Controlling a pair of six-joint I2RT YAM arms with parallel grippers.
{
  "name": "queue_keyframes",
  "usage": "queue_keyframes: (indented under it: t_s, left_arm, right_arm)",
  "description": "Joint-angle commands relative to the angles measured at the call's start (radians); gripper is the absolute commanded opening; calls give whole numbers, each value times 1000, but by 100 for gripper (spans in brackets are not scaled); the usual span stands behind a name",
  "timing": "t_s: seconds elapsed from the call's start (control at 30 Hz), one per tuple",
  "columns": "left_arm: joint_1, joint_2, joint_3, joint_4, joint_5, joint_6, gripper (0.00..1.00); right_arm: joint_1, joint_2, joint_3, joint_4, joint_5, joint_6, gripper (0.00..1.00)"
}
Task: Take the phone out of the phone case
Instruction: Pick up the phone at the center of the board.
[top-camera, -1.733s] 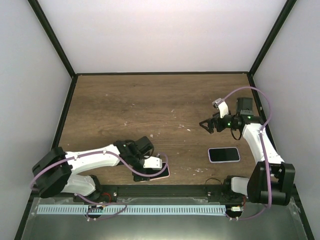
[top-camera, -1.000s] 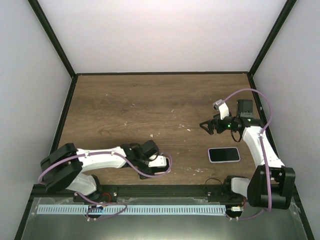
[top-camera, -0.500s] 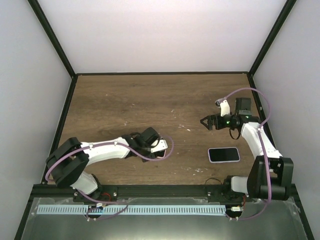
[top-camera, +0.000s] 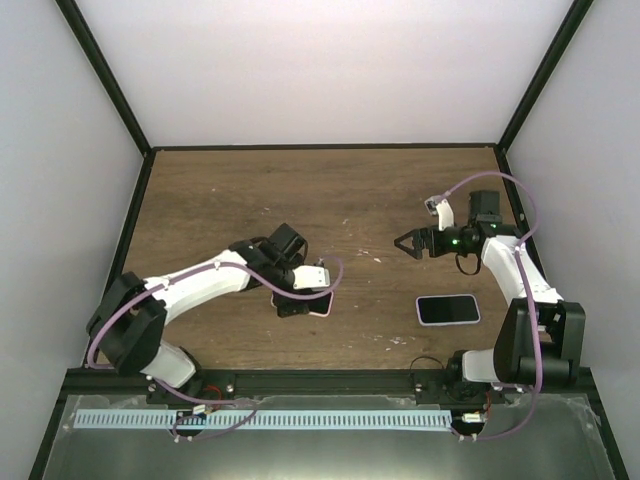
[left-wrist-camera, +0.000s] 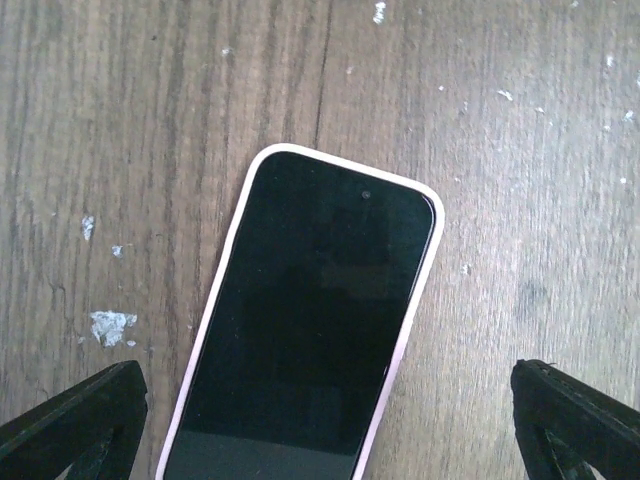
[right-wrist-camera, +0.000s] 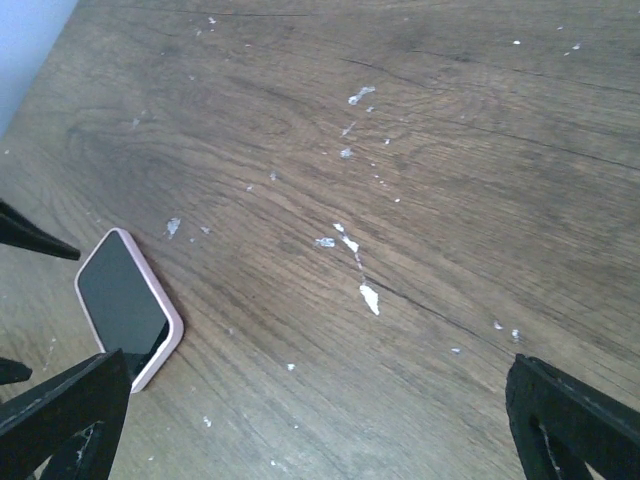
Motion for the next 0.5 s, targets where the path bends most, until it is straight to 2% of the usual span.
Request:
queue_keyframes:
  t_s: [0.0, 0.13, 0.47]
  left_arm:
    - [52, 59, 69, -119, 94, 170, 100]
    - [94, 153, 139, -142, 99, 216, 100]
    - [99, 284, 203, -163, 95, 278, 100]
  right_arm:
    - [1, -12, 6, -33, -66, -29, 100]
    - [1, -8, 3, -46, -81, -38, 100]
    - [1, -5, 4, -65, -67, -65, 100]
